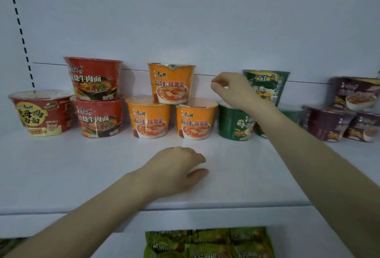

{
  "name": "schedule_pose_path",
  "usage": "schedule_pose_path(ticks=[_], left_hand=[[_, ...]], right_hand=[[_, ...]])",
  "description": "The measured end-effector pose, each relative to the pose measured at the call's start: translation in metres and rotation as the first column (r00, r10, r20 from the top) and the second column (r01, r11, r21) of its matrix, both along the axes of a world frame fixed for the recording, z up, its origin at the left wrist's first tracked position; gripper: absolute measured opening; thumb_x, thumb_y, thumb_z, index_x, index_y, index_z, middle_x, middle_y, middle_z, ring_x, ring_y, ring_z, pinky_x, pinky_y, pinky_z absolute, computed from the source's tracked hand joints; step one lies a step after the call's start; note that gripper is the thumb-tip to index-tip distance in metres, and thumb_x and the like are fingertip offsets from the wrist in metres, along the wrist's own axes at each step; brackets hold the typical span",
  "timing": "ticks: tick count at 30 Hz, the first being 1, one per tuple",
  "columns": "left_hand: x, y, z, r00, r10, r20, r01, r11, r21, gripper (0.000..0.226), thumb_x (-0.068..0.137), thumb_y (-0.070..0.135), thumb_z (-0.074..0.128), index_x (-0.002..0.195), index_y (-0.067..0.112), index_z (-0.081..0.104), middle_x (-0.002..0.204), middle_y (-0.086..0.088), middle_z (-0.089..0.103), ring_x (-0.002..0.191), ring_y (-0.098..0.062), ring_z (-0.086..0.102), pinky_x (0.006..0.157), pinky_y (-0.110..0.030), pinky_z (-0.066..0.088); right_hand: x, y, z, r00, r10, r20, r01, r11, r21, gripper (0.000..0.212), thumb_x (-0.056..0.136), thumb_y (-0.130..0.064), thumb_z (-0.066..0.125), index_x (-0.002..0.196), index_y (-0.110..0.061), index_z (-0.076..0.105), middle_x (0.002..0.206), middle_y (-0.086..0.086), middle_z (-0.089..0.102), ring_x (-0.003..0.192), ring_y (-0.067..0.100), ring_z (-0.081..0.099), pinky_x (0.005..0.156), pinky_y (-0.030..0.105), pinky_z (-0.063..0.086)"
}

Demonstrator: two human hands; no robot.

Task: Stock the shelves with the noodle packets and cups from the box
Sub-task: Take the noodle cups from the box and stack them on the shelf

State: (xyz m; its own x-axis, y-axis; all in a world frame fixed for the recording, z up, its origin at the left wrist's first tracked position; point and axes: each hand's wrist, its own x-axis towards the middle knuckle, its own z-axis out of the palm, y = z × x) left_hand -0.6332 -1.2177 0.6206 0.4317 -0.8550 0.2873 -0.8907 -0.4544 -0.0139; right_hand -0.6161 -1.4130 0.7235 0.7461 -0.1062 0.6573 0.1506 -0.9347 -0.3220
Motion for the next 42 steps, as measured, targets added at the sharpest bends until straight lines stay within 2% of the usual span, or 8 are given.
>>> schedule_pose_path(ticks=[5, 12, 15, 19, 24, 31, 37, 42], left_hand=[[-0.05, -0.03, -0.005, 0.976, -0.17, 0.137, 0.181, 0.981, -0.07, 0.082, 0.074, 0.059, 0.0, 0.116, 0.017, 0.057, 0.111, -0.003, 0.063, 0.1, -0.022, 0.058, 0.082, -0.037, 0.048], [-0.105, -0.069, -0.024, 0.937, -0.316, 0.152, 0.327, 0.943, -0.057, 0.08, 0.074, 0.058, -0.001, 0.109, 0.016, 0.059, 0.101, -0.003, 0.063, 0.094, -0.022, 0.058, 0.076, -0.035, 0.047], [-0.119, -0.085, -0.026, 0.935, -0.325, 0.142, 0.335, 0.94, -0.055, 0.061, 0.087, 0.054, 0.016, 0.108, 0.015, 0.058, 0.102, -0.004, 0.062, 0.095, -0.023, 0.058, 0.076, -0.036, 0.047], [-0.128, -0.112, -0.02, 0.922, -0.352, 0.159, 0.367, 0.927, -0.072, 0.084, 0.072, 0.059, -0.003, 0.111, 0.017, 0.059, 0.105, -0.001, 0.063, 0.097, -0.021, 0.058, 0.078, -0.035, 0.048], [-0.126, -0.158, -0.004, 0.924, -0.324, 0.203, 0.335, 0.942, -0.019, 0.043, 0.097, 0.045, 0.03, 0.115, 0.016, 0.056, 0.109, -0.003, 0.061, 0.101, -0.023, 0.056, 0.08, -0.036, 0.047], [-0.1, -0.213, 0.005, 0.961, -0.154, 0.23, 0.153, 0.988, 0.024, 0.052, 0.095, 0.05, 0.023, 0.119, 0.018, 0.055, 0.115, -0.003, 0.061, 0.105, -0.024, 0.056, 0.085, -0.036, 0.047], [-0.067, -0.214, 0.015, 0.971, 0.084, 0.224, -0.095, 0.995, 0.038, 0.04, 0.097, 0.043, 0.033, 0.121, 0.018, 0.054, 0.119, -0.002, 0.059, 0.108, -0.023, 0.054, 0.085, -0.033, 0.047], [-0.037, -0.206, 0.023, 0.91, 0.361, 0.202, -0.322, 0.925, -0.203, 0.033, 0.095, 0.035, 0.042, 0.117, 0.015, 0.056, 0.112, -0.005, 0.057, 0.103, -0.025, 0.057, 0.075, -0.033, 0.048]], right_hand=[[-0.061, -0.007, -0.025, 0.994, -0.089, -0.055, 0.09, 0.996, 0.005, 0.026, 0.094, -0.021, 0.049, 0.114, -0.009, 0.06, 0.115, 0.006, 0.063, 0.103, 0.015, 0.056, 0.084, 0.023, 0.04], [-0.149, -0.048, -0.048, 0.945, -0.302, -0.124, 0.313, 0.947, 0.078, 0.024, 0.091, -0.017, 0.052, 0.109, -0.006, 0.064, 0.11, 0.01, 0.066, 0.103, 0.023, 0.06, 0.088, 0.027, 0.042], [-0.177, -0.067, -0.054, 0.92, -0.364, -0.145, 0.379, 0.921, 0.094, 0.026, 0.092, -0.018, 0.052, 0.111, -0.006, 0.064, 0.111, 0.01, 0.066, 0.104, 0.023, 0.06, 0.087, 0.025, 0.041], [-0.192, -0.092, -0.056, 0.906, -0.402, -0.132, 0.416, 0.903, 0.11, 0.026, 0.091, -0.017, 0.052, 0.111, -0.006, 0.064, 0.112, 0.011, 0.066, 0.104, 0.024, 0.06, 0.088, 0.027, 0.042], [-0.184, -0.13, -0.043, 0.926, -0.369, -0.077, 0.377, 0.918, 0.124, 0.026, 0.091, -0.014, 0.052, 0.112, -0.003, 0.063, 0.112, 0.013, 0.065, 0.104, 0.024, 0.059, 0.087, 0.026, 0.042], [-0.128, -0.195, -0.006, 0.967, -0.254, -0.027, 0.256, 0.963, 0.085, 0.032, 0.091, -0.022, 0.051, 0.12, -0.007, 0.056, 0.121, 0.01, 0.061, 0.11, 0.023, 0.056, 0.093, 0.028, 0.041], [-0.068, -0.201, 0.018, 0.997, -0.079, -0.005, 0.079, 0.992, 0.102, 0.068, 0.084, -0.048, 0.058, 0.14, -0.019, 0.032, 0.142, 0.01, 0.04, 0.127, 0.026, 0.042, 0.098, 0.031, 0.036], [-0.034, -0.188, 0.023, 0.988, -0.122, -0.099, 0.124, 0.992, 0.019, 0.084, 0.076, -0.067, 0.055, 0.143, -0.026, 0.024, 0.141, 0.012, 0.035, 0.124, 0.032, 0.044, 0.093, 0.037, 0.04]])
